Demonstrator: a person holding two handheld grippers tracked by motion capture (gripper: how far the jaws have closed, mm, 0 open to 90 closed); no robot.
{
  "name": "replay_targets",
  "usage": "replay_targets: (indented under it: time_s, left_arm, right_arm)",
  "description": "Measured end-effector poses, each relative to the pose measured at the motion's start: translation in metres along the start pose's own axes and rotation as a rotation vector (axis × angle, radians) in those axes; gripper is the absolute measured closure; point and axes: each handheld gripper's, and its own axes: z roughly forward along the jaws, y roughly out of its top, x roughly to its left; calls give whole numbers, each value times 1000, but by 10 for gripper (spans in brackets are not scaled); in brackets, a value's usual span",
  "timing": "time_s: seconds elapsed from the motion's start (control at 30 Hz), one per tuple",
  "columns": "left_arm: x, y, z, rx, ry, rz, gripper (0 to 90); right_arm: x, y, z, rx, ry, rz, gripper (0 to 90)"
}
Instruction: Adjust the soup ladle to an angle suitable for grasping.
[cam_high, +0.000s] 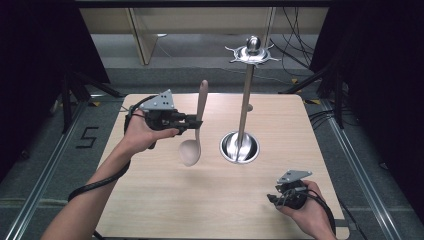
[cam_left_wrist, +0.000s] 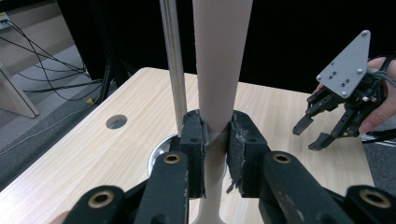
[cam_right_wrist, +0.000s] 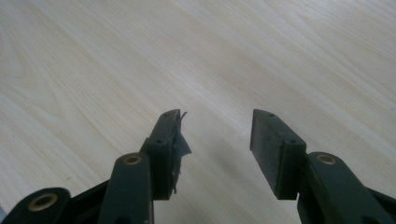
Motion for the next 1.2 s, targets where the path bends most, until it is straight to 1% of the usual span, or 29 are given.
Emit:
replay_targets:
  time_s: [0.07, 0.1, 0.13, 0.17, 0.2, 0.5, 0.9, 1.07, 1.2]
  left_arm:
    - [0, 2, 1, 3, -3, 1, 765]
    - [0, 3, 1, 1, -3, -4, 765]
    - [0, 4, 2, 0, -6, -2, 765]
    - [1, 5, 2, 2, -7, -3, 765]
    - [1, 6, 3, 4, -8, -2, 765]
    - [4, 16, 6, 11, -7, -1, 765]
    - [8, 24, 9, 25, -19, 4, 765]
    - [11, 28, 10, 36, -15, 5, 764]
    - [13, 31, 11, 35, -16, 3, 764]
  right_arm:
    - [0, 0, 0, 0, -2, 1, 537]
    - [-1, -1, 1, -5, -4, -14, 537]
    - [0, 0, 0, 0, -2, 1, 537]
    - [-1, -1, 1, -5, -4, -14, 537]
    - [0, 0, 0, 0, -3, 2, 537]
    - [0, 0, 0, 1, -4, 0, 536]
    - [0, 0, 0, 2, -4, -2, 536]
    - [0, 0, 0, 3, -4, -3, 535]
    - [-1, 0, 0, 1, -5, -6, 535]
